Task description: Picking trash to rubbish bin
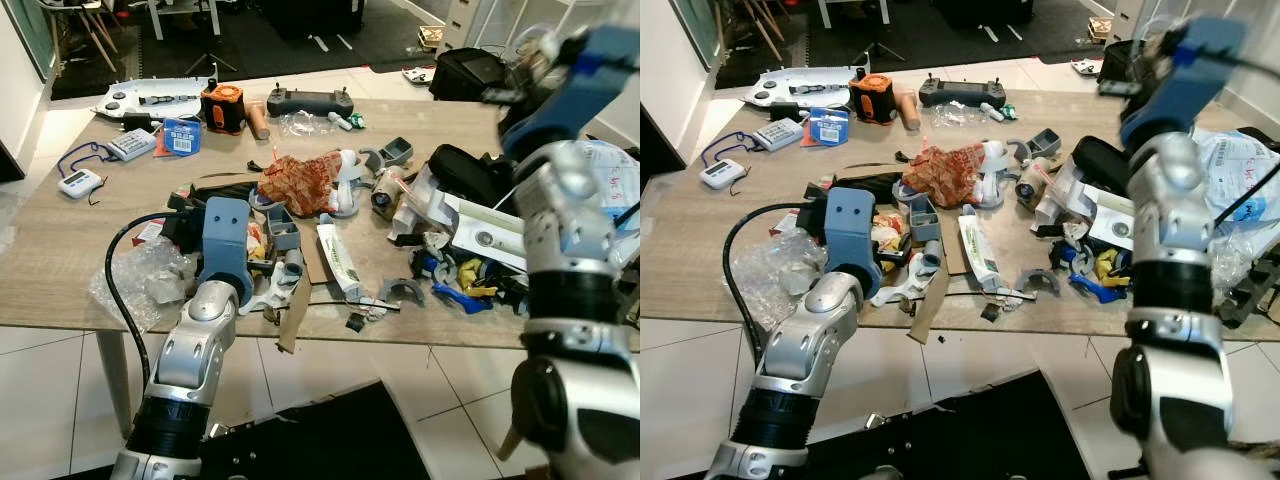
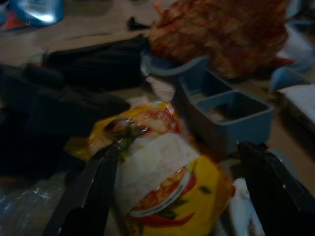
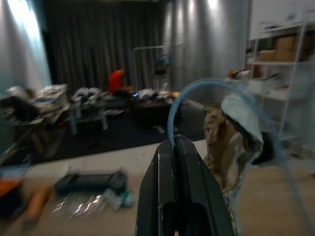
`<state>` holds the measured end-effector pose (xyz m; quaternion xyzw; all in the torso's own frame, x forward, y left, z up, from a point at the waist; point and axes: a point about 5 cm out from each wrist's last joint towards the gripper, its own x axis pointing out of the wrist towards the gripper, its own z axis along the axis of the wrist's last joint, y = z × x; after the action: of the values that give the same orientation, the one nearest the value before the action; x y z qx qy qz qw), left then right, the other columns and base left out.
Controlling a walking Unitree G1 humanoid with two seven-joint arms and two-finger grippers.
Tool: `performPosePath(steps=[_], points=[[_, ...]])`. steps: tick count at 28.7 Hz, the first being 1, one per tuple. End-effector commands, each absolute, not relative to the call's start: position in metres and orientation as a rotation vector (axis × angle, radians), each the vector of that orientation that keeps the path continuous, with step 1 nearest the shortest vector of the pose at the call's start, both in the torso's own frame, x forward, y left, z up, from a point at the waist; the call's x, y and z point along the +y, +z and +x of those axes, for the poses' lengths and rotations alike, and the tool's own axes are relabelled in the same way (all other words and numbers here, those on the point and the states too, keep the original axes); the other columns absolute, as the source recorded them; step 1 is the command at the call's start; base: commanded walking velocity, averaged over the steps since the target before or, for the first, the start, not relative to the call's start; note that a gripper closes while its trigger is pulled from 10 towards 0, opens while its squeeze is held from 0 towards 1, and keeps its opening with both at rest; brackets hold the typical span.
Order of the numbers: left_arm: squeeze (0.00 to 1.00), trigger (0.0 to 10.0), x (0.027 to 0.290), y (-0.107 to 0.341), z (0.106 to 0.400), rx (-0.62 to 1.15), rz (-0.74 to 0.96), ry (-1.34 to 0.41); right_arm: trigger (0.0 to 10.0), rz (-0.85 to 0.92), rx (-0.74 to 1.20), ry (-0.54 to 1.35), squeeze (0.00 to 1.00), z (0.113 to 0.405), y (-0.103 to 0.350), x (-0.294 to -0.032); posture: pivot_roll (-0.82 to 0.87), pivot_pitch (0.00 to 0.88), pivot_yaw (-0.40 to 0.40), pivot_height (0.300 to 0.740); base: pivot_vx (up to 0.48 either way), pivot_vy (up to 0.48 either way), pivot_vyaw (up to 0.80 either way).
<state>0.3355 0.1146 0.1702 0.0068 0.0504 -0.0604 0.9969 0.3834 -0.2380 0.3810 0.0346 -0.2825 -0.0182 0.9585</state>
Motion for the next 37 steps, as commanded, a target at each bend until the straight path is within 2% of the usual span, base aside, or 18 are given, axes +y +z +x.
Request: performPosePath(steps=[1,5,8,11,16,22,23,24,25,28,29,30,31,34,37], points=[[0.00,10.0,0.114,0.167,0.336,0.110,0.015,-0.121,0.0,0.064,-0.615,-0.047,0.00,0.382,0.395,-0.244,-0.01,0.111,0.015,0.740,0.000,0.000,0.00],[0.00,10.0,0.114,0.167,0.336,0.107,0.013,-0.117,0.0,0.052,-0.669,-0.039,0.00,0.378,0.418,-0.245,-0.01,0.111,0.015,0.740,0.000,0.000,0.00],[0.00,10.0,0.116,0.168,0.336,0.104,0.010,-0.107,0.0,0.030,-0.762,-0.010,0.00,0.369,0.452,-0.243,-0.01,0.111,0.015,0.740,0.000,0.000,0.00],[0.00,10.0,0.117,0.168,0.336,0.104,0.011,-0.106,0.0,0.021,-0.794,-0.008,0.00,0.365,0.463,-0.243,-0.01,0.111,0.015,0.740,0.000,0.000,0.00],[0.00,10.0,0.119,0.168,0.338,0.103,0.016,-0.105,0.0,0.011,-0.872,-0.043,0.00,0.353,0.492,-0.255,0.00,0.108,0.012,0.740,0.000,0.000,0.00],[0.00,10.0,0.120,0.167,0.339,0.104,0.018,-0.102,0.0,-0.005,-0.875,-0.015,0.00,0.351,0.501,-0.250,-0.01,0.112,0.008,0.740,0.000,0.000,0.00],[0.00,10.0,0.120,0.165,0.338,0.108,0.017,-0.102,0.0,-0.031,-0.804,0.015,0.00,0.361,0.490,-0.244,-0.01,0.114,0.006,0.740,0.000,0.000,0.00],[0.00,10.0,0.118,0.164,0.337,0.112,0.015,-0.105,7.7,-0.089,-0.674,0.057,0.00,0.378,0.463,-0.236,-0.01,0.114,0.006,0.740,0.000,0.000,0.00],[0.00,10.0,0.115,0.163,0.336,0.116,0.014,-0.112,10.0,-0.136,-0.524,0.111,0.00,0.394,0.428,-0.227,-0.01,0.114,0.006,0.740,0.000,0.000,0.00],[0.00,10.0,0.114,0.162,0.336,0.118,0.013,-0.116,10.0,-0.164,-0.425,0.147,0.00,0.403,0.404,-0.221,-0.01,0.114,0.006,0.740,0.000,0.000,0.00],[0.00,10.0,0.113,0.162,0.335,0.119,0.014,-0.121,10.0,-0.207,-0.331,0.185,0.41,0.410,0.381,-0.215,0.00,0.116,0.007,0.740,0.000,0.000,0.00],[0.00,10.0,0.113,0.162,0.335,0.119,0.014,-0.121,10.0,-0.207,-0.331,0.185,0.41,0.410,0.381,-0.215,0.00,0.116,0.007,0.740,0.000,0.000,0.00],[0.00,10.0,0.114,0.163,0.335,0.120,0.016,-0.122,10.0,-0.237,-0.255,0.224,1.00,0.414,0.361,-0.210,0.00,0.116,0.007,0.740,0.000,0.000,0.00],[0.00,10.0,0.118,0.163,0.335,0.122,0.024,-0.118,10.0,-0.304,-0.093,0.316,1.00,0.420,0.322,-0.198,0.00,0.112,0.010,0.740,0.000,0.000,0.00],[0.00,10.0,0.119,0.162,0.335,0.123,0.029,-0.119,10.0,-0.394,0.009,0.363,1.00,0.420,0.303,-0.195,0.00,0.112,0.010,0.740,0.000,0.000,0.00]])
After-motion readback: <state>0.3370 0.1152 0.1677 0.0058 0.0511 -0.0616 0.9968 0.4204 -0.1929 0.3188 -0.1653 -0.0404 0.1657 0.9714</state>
